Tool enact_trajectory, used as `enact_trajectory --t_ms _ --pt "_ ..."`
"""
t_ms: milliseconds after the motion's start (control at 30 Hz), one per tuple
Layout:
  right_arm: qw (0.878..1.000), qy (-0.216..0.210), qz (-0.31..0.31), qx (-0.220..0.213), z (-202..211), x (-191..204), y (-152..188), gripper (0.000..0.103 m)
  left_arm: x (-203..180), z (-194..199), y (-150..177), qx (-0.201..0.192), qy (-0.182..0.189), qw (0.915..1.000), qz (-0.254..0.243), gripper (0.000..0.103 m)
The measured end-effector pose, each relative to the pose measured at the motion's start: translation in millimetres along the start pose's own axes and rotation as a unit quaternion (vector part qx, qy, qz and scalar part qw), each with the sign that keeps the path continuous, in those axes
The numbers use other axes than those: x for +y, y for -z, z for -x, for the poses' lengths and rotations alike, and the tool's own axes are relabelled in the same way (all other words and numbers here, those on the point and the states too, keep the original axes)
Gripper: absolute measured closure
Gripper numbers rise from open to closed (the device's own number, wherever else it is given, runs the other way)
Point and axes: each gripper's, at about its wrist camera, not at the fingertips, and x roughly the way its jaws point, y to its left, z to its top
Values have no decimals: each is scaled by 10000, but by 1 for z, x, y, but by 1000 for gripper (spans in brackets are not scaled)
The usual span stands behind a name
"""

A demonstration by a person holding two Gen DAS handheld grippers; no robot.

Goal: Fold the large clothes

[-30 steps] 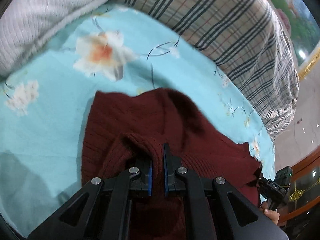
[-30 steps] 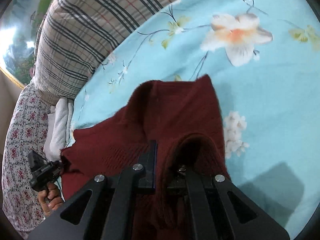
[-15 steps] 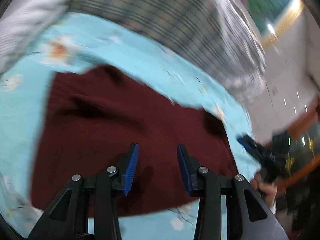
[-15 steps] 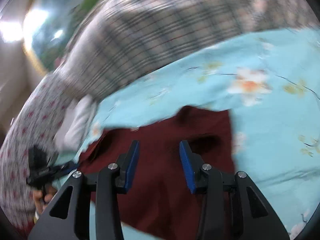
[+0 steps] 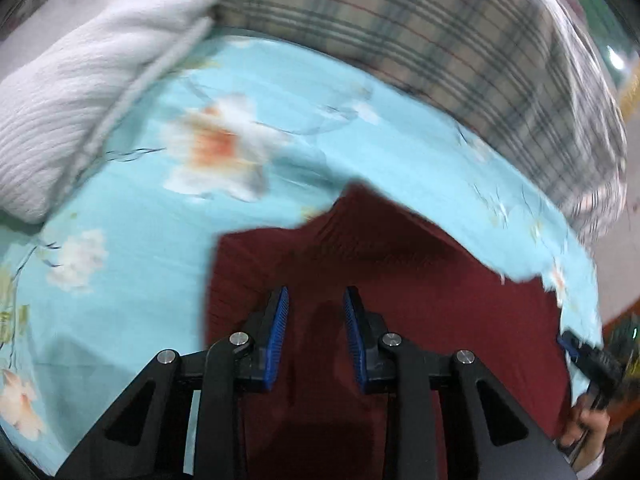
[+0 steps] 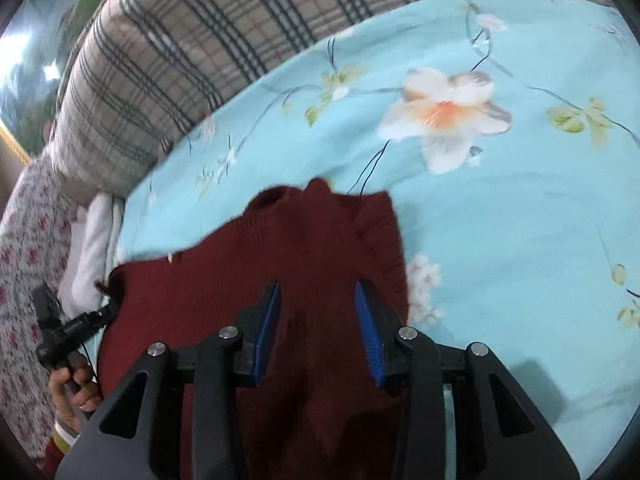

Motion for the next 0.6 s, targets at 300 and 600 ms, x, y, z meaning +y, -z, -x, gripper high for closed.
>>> enact_trajectory --t_ms 300,600 --pt "9989 -390 256 -105 38 47 39 63 -12 58 57 -158 326 9993 114 58" --pt "9960 -842 307 42 53 81 92 63 -30 104 146 99 1144 9929 312 49"
